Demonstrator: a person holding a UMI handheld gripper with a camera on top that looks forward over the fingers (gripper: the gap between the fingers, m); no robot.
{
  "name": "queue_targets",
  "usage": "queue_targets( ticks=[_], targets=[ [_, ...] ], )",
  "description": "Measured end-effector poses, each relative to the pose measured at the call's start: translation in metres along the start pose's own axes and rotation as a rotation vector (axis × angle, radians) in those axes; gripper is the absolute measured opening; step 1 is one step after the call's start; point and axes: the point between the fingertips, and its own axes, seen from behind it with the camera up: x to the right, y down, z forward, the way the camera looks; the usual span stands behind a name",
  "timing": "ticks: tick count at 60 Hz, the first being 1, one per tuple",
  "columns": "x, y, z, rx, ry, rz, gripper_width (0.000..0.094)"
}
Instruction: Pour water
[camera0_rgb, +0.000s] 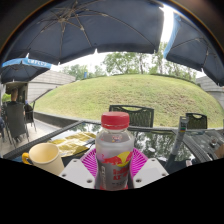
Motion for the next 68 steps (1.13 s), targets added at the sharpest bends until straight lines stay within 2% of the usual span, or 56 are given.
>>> queue_targets(
  ticks=[1,6,12,15,18,25,40,51,68],
  targets=[
    [0.0,0.0,-0.016,-0.009,-0.001,0.011,0.0378],
    [0.002,0.002,-0.008,-0.014,-0.014,0.04,0.0412],
    [0.001,0.005,-0.006,-0.057,-0.006,0.031,0.0539],
    [0.003,0.022,-0.011,-0.131,-0.013,0.034,0.0686],
    [-0.005,0.02,-0.017,-0.144,-0.043,0.059,0.0843],
    [-0.005,0.028,-0.054,-0.176,-0.07,0.054,0.0837],
    [-0.02,0.016,-0.181,-0.113,-0.095,0.008,0.0841],
    [-0.017,0.032,-0.259,-0.1,-0.071,-0.032,0.0841],
    [0.018,0.047,-0.306,-0.066,0.006,-0.108,0.0832]
  ],
)
